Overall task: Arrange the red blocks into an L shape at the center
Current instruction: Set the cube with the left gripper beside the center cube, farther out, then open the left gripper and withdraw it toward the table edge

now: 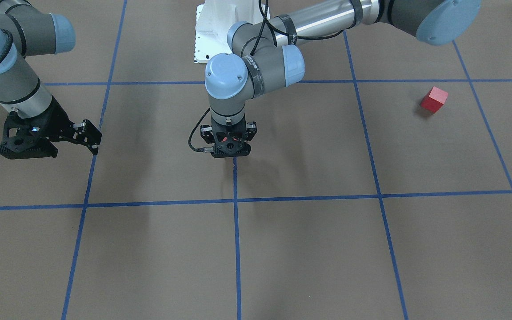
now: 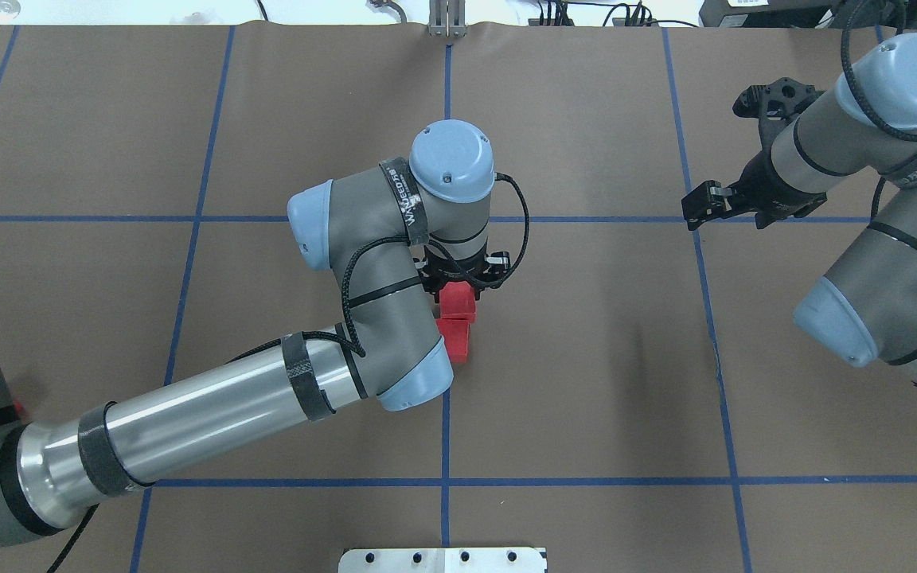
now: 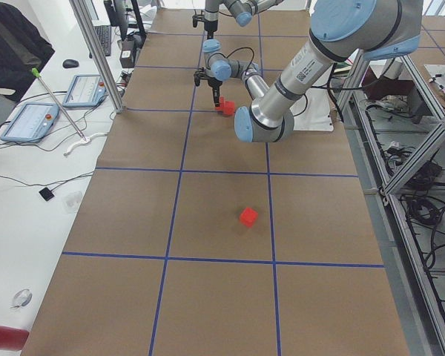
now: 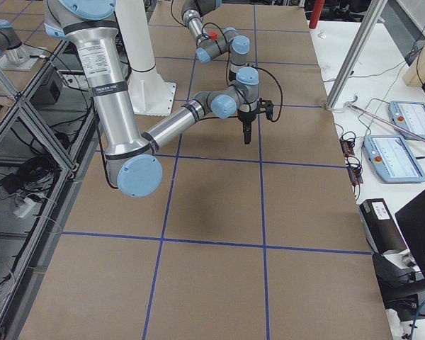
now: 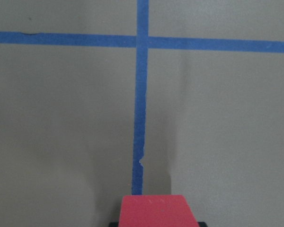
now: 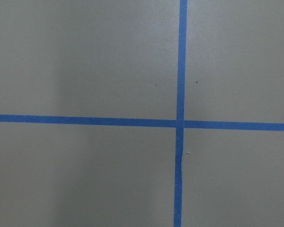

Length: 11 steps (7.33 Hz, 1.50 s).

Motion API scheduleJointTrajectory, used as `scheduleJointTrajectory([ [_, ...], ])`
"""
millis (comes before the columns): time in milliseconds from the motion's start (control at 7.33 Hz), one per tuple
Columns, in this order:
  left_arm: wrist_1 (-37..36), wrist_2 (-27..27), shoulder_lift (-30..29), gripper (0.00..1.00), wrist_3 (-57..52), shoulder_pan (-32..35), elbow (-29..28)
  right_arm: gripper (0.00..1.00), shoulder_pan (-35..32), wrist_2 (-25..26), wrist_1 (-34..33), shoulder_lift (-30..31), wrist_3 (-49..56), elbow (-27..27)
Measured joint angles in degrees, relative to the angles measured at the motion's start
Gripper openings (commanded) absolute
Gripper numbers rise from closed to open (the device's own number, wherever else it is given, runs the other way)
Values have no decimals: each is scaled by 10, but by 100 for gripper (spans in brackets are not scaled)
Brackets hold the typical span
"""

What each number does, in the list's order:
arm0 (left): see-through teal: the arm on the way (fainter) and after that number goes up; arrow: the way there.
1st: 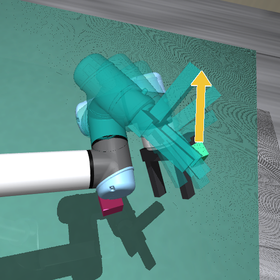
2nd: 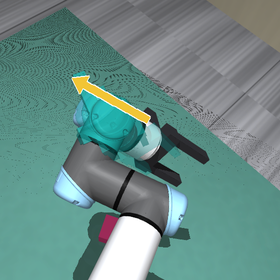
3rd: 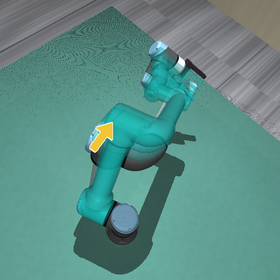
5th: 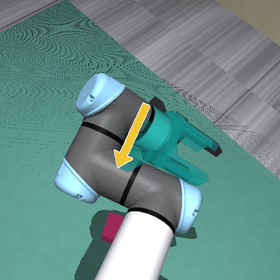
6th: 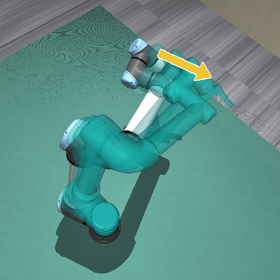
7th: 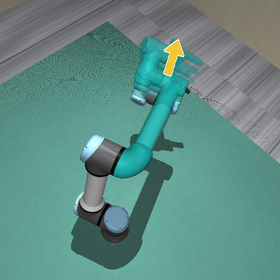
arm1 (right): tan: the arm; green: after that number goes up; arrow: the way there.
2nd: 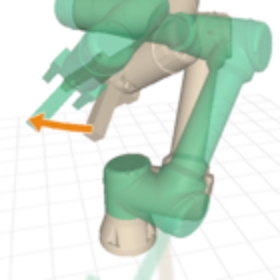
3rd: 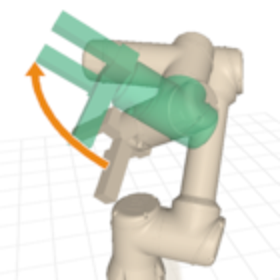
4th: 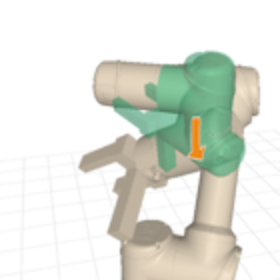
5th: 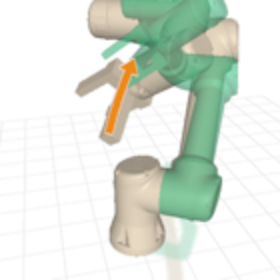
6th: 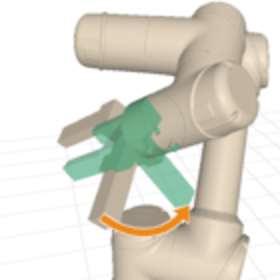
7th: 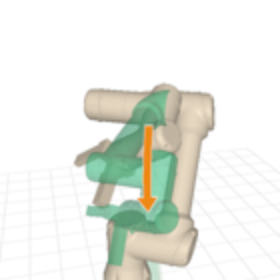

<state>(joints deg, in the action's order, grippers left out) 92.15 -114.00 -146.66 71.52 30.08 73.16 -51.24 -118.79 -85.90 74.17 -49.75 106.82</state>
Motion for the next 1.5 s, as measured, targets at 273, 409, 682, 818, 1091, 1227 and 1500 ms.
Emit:
scheduleJointTrajectory([
  [273, 0, -1, 25, 0, 2, -3, 27, 100, 0, 0, 0, -1, -1, -1],
  [409, 0, -2, 30, 0, 3, -5, 33, 100, 0, 0, 0, -1, -1, -1],
  [682, 0, -2, 31, 0, 4, -10, 34, 100, 0, 0, 0, -1, 0, -1],
  [818, 0, -2, 30, 0, 4, -11, 34, 100, 0, 0, 0, -1, 0, -1],
  [1091, 0, -1, 30, 4, 4, -12, 34, 100, 0, 0, 0, -1, -1, -1],
  [1227, 0, -1, 30, 54, 4, -12, 34, 100, 0, 0, 0, -1, -1, -1],
  [1500, 0, 2, 32, 100, 3, -15, 34, 100, 0, 1, 0, -1, -1, -1],
])
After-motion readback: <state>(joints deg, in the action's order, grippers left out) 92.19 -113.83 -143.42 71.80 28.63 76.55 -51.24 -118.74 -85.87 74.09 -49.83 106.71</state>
